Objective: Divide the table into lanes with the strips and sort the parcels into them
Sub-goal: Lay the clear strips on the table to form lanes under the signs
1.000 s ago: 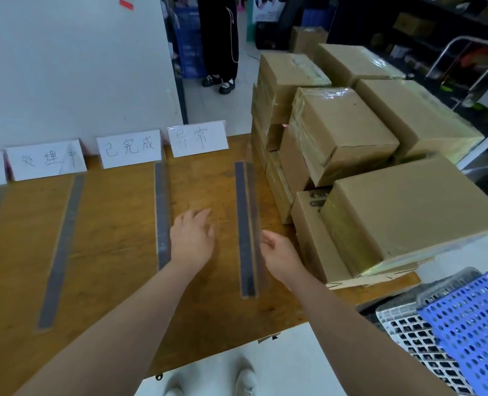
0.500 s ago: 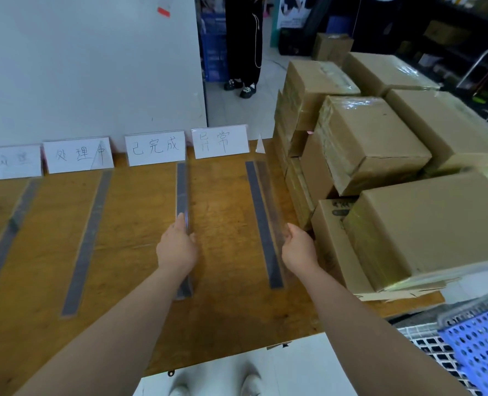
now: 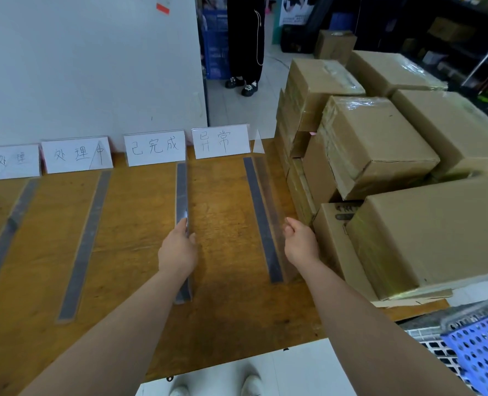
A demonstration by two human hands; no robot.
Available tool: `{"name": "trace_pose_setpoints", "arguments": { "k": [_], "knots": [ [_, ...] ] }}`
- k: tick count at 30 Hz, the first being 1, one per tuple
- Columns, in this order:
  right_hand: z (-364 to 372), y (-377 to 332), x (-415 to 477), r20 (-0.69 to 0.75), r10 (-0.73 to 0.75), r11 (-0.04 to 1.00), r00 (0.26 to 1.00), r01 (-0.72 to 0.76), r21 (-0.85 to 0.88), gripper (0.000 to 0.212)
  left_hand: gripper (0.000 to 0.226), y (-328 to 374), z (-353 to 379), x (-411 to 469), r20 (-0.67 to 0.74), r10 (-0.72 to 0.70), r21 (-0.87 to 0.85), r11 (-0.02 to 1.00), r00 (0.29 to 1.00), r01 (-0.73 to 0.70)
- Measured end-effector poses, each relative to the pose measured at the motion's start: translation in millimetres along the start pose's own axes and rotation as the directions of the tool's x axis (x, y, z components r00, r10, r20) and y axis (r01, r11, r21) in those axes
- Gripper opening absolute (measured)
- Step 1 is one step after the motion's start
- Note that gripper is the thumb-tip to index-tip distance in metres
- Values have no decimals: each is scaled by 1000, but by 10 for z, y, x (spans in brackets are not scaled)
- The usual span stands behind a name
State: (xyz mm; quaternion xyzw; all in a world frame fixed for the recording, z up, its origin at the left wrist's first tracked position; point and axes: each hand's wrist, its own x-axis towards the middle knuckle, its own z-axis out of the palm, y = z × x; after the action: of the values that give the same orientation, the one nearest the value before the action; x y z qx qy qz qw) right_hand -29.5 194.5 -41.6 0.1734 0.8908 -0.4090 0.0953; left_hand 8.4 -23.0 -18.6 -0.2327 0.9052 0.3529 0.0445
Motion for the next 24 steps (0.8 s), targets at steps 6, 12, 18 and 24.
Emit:
{"name": "trace_pose_setpoints", "arguments": {
  "k": [6, 12, 18, 24],
  "knots": [
    [-25, 16, 102, -3, 54, 990, 999, -53, 133, 37, 39, 1, -2, 22, -10, -12, 4, 1000, 1000, 12],
    [-15, -11, 181, -36, 77, 980, 996, -69, 189, 36, 34, 16, -16, 15, -10, -13, -2, 1000, 1000, 13],
    [-10, 9, 194, -58, 81, 977, 995, -68, 204, 37, 33, 35, -26, -1, -9, -11, -27, 1000, 1000, 11],
    [10, 2, 175, -53, 86, 971, 995, -71, 230, 36, 33, 14, -26, 18, 0, -17, -35, 999, 1000, 17]
  ]
}}
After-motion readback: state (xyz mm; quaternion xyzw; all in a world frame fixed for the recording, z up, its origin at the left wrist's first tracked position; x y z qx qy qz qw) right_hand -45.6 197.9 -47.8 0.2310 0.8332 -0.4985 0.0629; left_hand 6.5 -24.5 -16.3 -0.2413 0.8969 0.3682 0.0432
